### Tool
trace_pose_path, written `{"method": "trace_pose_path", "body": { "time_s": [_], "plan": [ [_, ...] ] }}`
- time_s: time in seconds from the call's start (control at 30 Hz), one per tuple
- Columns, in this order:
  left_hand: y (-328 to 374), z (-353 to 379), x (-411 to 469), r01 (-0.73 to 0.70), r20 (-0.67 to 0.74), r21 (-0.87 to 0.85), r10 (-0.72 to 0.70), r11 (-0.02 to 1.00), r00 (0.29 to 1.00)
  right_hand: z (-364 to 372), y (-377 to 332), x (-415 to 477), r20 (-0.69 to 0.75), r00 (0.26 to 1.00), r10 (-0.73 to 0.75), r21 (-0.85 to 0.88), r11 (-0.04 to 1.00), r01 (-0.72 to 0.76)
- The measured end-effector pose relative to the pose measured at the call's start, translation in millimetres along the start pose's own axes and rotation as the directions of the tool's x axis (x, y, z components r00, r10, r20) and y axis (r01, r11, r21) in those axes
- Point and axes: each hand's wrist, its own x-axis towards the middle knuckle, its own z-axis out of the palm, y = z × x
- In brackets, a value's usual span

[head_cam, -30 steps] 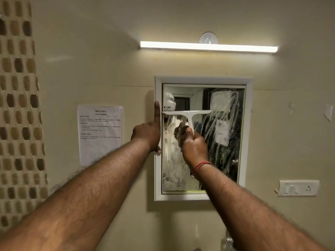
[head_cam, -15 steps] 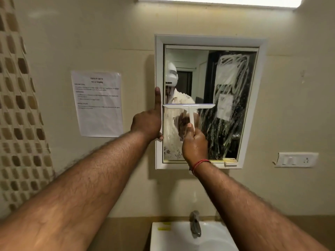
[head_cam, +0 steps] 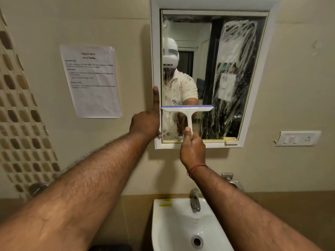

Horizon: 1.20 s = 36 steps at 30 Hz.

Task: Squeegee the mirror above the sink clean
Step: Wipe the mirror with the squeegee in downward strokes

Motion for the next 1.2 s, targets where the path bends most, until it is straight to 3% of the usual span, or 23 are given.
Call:
{"method": "trace_pose_path", "body": {
  "time_s": [0.4,0.83,1.0,1.2],
  "plan": [
    [-7.1,40.4,-19.4,-0.007,0.020,0.040,0.006,0.999,1.000,5.3,49.0,-22.9,0.002,1.000,-0.001,-0.016,1.000,0.001],
    [-13.3,65.8,-32.0,-0.024,0.041,0.071,0.021,0.997,0.999,6.9,73.3,-43.6,0.014,0.996,0.093,-0.075,0.993,-0.092],
    [-19.6,86.0,-43.0,-0.008,0.122,-0.017,0.010,1.000,0.992,5.4,82.4,-53.2,0.024,0.992,0.121,-0.088,0.989,-0.118],
    [-22.4,101.0,-49.0,-0.035,0.121,-0.026,0.038,0.999,0.992,1.7,82.7,-53.3,0.031,0.990,0.136,-0.131,0.983,-0.131]
  ]
}}
